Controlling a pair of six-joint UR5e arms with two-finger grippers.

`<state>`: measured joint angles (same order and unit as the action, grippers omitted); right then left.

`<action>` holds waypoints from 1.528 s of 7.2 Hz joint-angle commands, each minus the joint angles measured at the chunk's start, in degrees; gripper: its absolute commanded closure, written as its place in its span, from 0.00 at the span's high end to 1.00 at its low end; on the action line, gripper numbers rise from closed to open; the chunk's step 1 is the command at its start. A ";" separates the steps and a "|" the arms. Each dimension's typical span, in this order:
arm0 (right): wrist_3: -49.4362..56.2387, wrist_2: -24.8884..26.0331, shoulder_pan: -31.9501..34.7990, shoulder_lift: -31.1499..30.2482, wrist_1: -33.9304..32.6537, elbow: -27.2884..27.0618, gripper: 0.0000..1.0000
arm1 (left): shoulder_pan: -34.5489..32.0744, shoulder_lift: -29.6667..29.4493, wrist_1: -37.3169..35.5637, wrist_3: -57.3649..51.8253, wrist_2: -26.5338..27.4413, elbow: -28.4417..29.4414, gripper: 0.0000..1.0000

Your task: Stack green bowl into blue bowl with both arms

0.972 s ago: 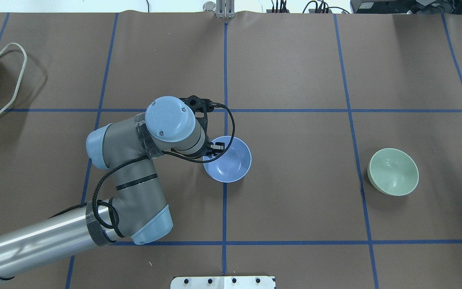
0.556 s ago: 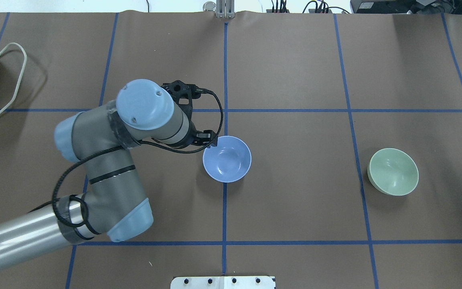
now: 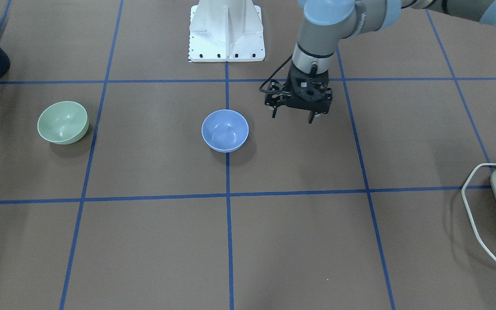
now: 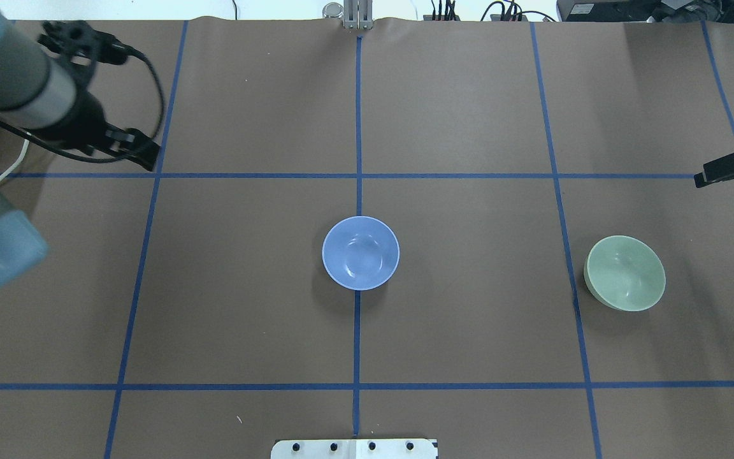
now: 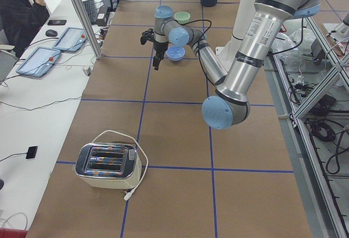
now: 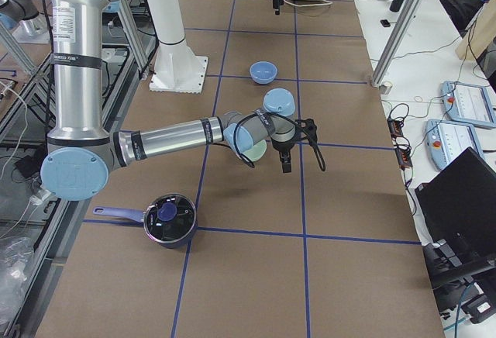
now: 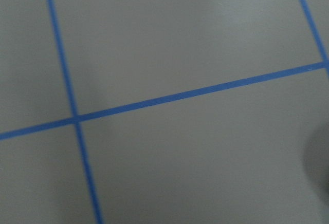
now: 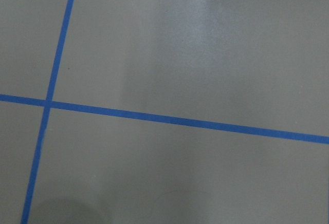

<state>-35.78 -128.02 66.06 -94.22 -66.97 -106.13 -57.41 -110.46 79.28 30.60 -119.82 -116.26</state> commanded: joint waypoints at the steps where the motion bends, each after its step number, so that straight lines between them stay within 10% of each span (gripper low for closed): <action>1: -7.87 3.30 -6.97 -4.81 2.28 -5.64 1.00 | -19.60 6.64 -1.14 -27.65 -9.35 5.47 0.99; 7: -12.91 14.20 -22.46 -7.47 7.62 -2.79 0.84 | -35.05 17.90 1.84 -44.84 -10.87 12.90 0.99; 10: -12.91 13.59 -22.38 -7.55 7.82 -2.77 0.00 | -35.23 20.71 6.74 -44.66 -10.87 13.07 0.99; 11: -12.91 13.59 -22.38 -7.64 7.82 -2.68 0.00 | -35.23 21.24 8.16 -44.49 -10.78 13.16 0.99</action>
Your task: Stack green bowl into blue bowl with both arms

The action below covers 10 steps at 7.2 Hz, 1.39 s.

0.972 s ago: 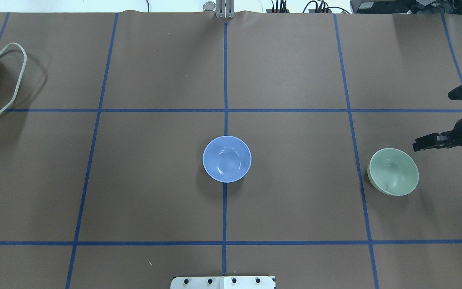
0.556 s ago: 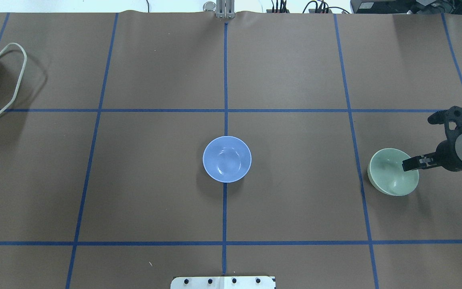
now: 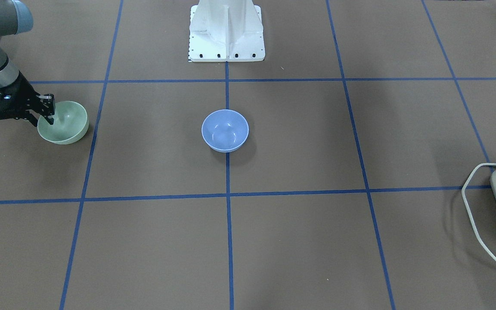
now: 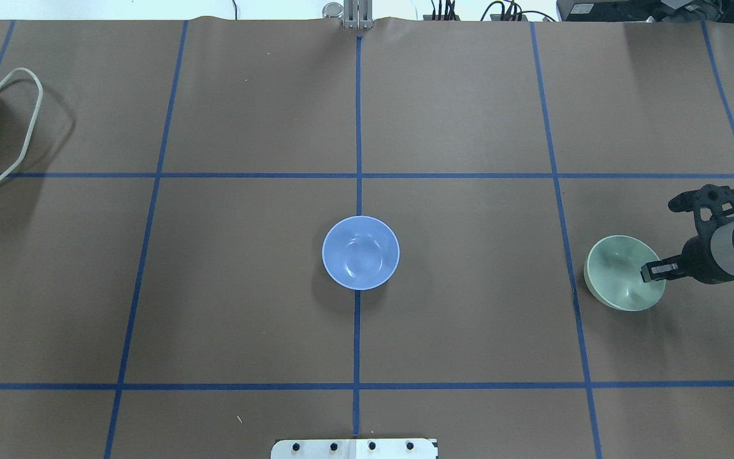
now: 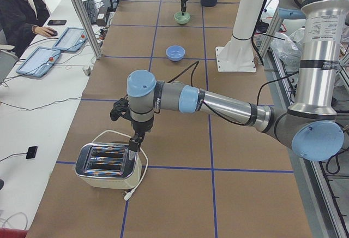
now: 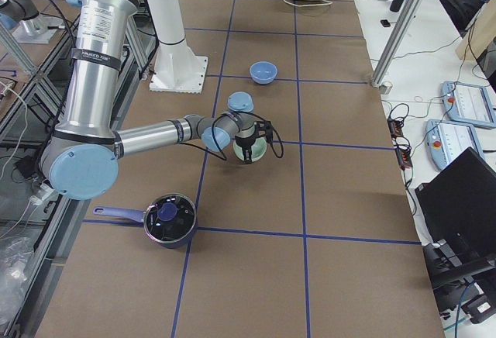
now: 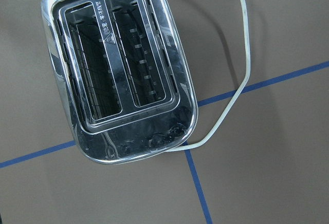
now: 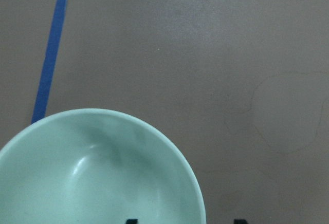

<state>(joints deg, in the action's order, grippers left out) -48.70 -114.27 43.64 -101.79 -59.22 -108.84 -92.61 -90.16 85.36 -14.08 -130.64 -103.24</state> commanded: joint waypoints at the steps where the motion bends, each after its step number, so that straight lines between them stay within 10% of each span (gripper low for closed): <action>1: 0.01 -0.25 0.13 -0.08 0.07 0.03 0.00 | -0.03 0.95 2.27 0.28 0.04 0.15 0.99; 6: -15.03 -4.74 5.40 15.07 -1.33 -1.20 0.00 | 0.06 3.49 2.70 11.52 -0.22 0.51 0.99; 10: -32.91 3.99 -8.17 43.99 -28.79 -0.60 0.00 | -0.03 3.68 3.32 11.62 -0.22 0.24 0.99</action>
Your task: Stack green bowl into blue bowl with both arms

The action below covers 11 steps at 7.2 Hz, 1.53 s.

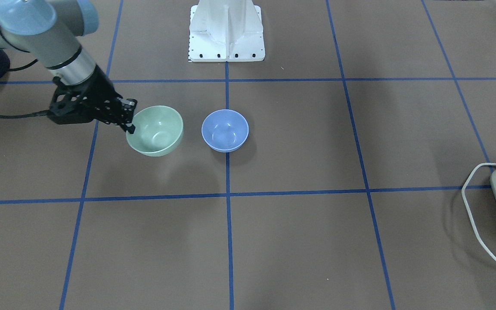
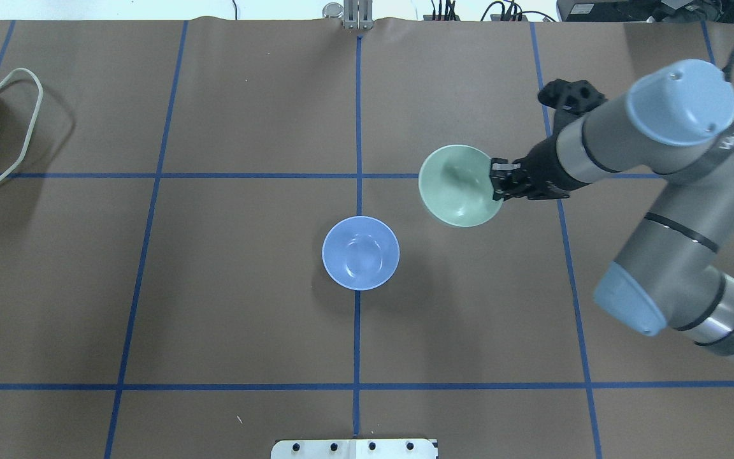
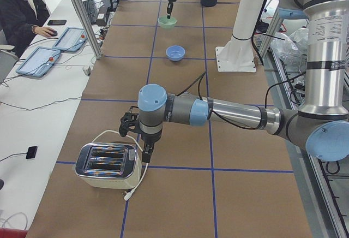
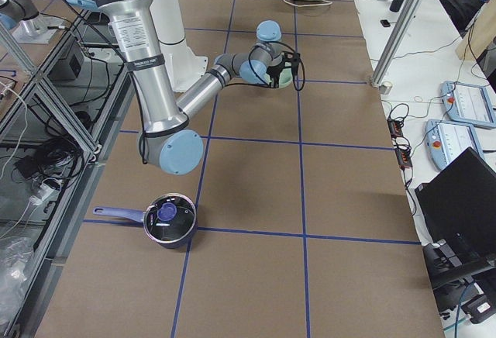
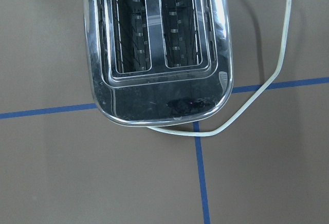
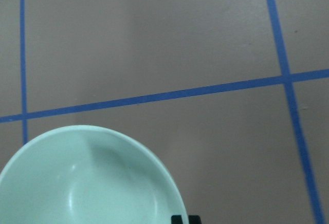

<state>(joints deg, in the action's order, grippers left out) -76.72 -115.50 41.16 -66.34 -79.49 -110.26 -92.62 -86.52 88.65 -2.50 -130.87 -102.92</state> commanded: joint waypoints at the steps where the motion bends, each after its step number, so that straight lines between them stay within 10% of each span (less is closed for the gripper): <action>1: -8.49 9.37 -9.56 11.64 -8.84 3.36 0.00 | -0.02 0.04 0.03 0.04 0.00 -0.01 0.99; 11: -8.27 13.90 -15.40 12.46 -8.31 11.12 0.00 | 0.16 -0.66 0.03 0.04 0.09 0.00 0.99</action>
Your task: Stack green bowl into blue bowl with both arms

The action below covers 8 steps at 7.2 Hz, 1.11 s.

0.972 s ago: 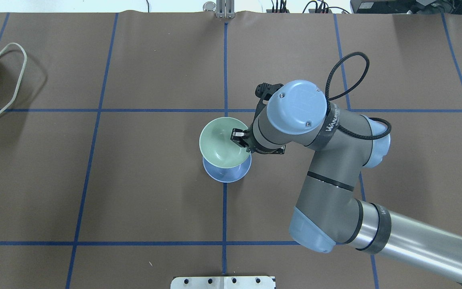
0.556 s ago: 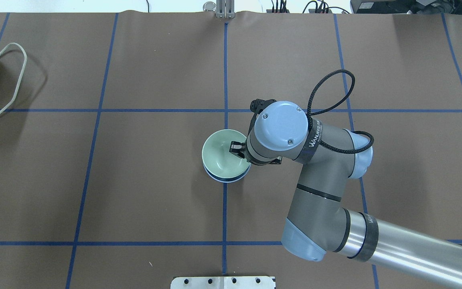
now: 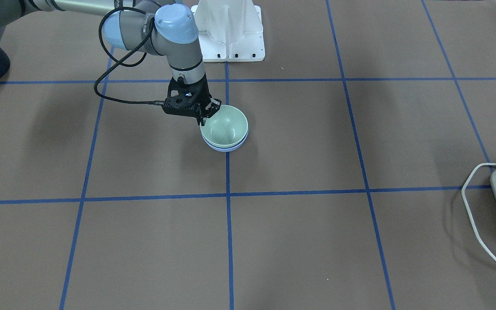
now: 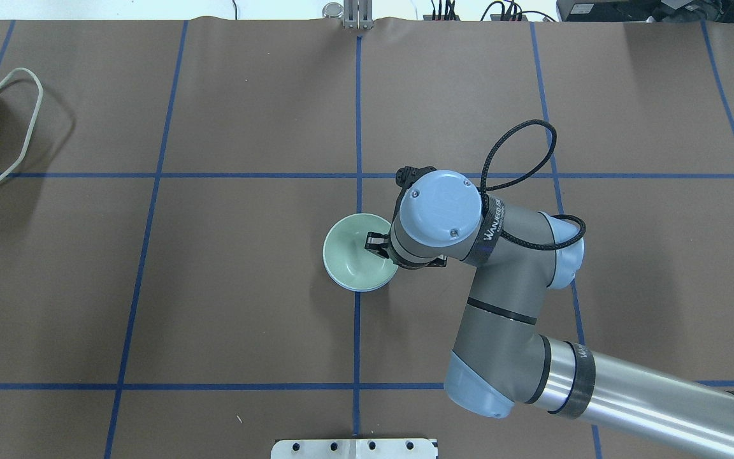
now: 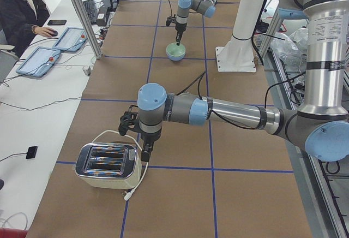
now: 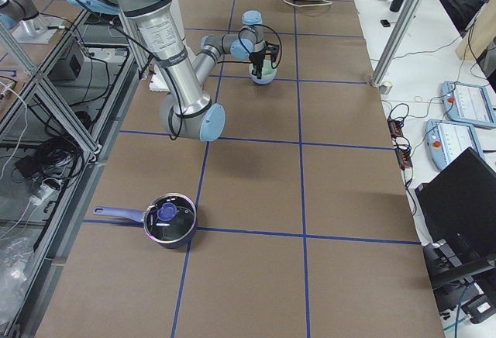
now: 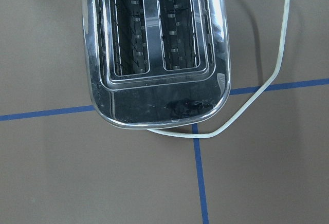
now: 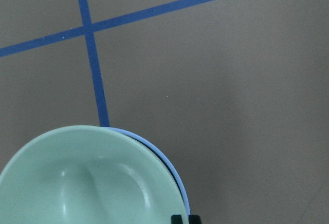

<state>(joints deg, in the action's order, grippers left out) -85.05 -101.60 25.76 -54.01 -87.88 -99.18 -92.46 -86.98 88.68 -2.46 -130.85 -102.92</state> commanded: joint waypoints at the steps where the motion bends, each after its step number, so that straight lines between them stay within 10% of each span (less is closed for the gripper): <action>1: -0.11 0.09 -0.01 0.04 1.56 0.21 0.26 | 0.00 -0.30 0.00 0.00 -0.02 0.09 0.99; 2: -0.03 1.31 -0.01 -0.13 3.40 1.43 0.98 | 0.00 -0.30 0.00 0.00 0.07 0.09 0.99; 4: 2.50 2.91 2.95 0.04 2.98 0.92 1.00 | 0.00 -0.04 0.00 -0.09 0.07 0.70 0.99; 8: 29.93 -16.92 27.17 -7.48 1.75 1.44 1.00 | 0.18 0.41 -0.70 0.78 -2.10 1.66 0.99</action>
<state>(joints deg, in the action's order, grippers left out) -66.47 -112.80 45.09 -57.84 -85.95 -98.23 -92.40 -86.55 88.35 -2.29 -131.37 -101.78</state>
